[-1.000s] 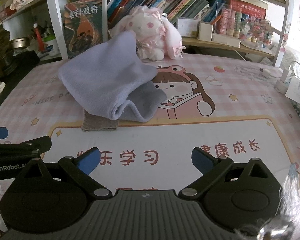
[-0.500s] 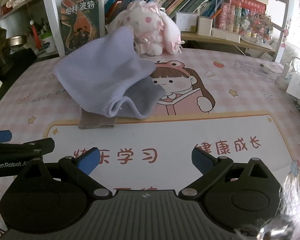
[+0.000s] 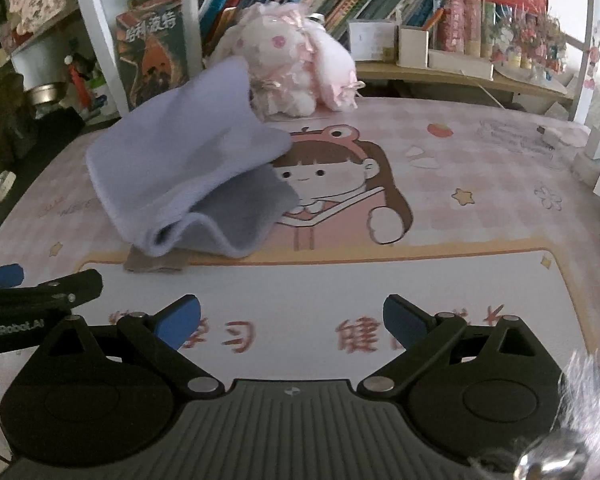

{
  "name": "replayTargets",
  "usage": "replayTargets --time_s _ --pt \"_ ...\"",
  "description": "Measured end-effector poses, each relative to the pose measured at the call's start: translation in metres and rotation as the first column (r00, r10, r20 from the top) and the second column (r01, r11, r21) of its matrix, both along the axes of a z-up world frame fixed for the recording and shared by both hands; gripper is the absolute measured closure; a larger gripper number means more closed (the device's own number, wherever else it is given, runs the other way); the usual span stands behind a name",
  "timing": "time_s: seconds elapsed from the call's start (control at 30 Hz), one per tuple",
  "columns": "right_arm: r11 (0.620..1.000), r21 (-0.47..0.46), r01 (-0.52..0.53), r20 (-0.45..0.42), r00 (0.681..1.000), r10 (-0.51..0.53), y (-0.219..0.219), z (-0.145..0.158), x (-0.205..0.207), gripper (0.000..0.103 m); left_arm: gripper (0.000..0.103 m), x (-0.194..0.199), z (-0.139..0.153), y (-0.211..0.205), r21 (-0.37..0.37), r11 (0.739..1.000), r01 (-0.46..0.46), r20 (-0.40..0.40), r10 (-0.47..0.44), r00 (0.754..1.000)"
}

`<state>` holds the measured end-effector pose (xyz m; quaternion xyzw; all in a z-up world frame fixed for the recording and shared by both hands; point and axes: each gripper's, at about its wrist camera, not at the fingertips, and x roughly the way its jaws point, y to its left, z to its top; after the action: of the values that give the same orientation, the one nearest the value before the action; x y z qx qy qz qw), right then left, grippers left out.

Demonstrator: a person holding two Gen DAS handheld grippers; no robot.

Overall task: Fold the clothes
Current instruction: 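Grasp the sweater with both grippers and lift it off the mat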

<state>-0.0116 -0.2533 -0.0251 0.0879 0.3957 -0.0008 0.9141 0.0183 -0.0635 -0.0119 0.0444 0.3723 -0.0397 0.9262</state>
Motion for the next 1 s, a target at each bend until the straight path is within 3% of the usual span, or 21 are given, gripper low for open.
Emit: replayTargets --time_s 0.23,0.4,0.47,0.6,0.73,0.87,1.0 --pt "0.987 0.161 0.009 0.023 1.000 -0.013 -0.050 -0.014 0.013 0.004 0.002 -0.001 -0.003 -0.038 0.100 0.995 0.010 0.019 -0.012 1.000" --pt "0.981 0.193 -0.003 0.021 1.000 -0.001 -0.066 -0.022 0.029 0.004 0.002 0.009 -0.007 -0.060 0.170 0.985 0.014 0.045 -0.022 0.999" --pt "0.969 0.245 -0.018 0.023 1.000 0.013 -0.072 -0.023 0.037 0.004 0.002 0.016 -0.009 -0.067 0.198 0.980 0.013 0.060 -0.026 0.998" --pt "0.913 0.408 -0.022 -0.020 0.999 0.033 -0.082 -0.021 0.057 0.004 0.003 0.031 -0.010 -0.080 0.243 0.970 0.023 0.088 -0.046 0.995" --pt "0.853 0.522 -0.016 -0.032 0.999 0.039 -0.091 -0.018 0.071 0.006 0.003 0.048 -0.007 -0.087 0.201 0.977 0.066 0.100 -0.087 0.991" --pt "0.812 0.583 -0.010 -0.042 0.998 0.042 -0.097 -0.017 0.084 0.006 0.004 0.065 -0.018 -0.099 0.293 0.954 0.068 0.105 -0.103 0.989" --pt "0.774 0.633 -0.007 -0.053 0.997 0.052 -0.100 -0.017 0.095 0.006 0.027 0.076 -0.032 -0.103 0.411 0.911 0.038 0.106 -0.089 0.990"
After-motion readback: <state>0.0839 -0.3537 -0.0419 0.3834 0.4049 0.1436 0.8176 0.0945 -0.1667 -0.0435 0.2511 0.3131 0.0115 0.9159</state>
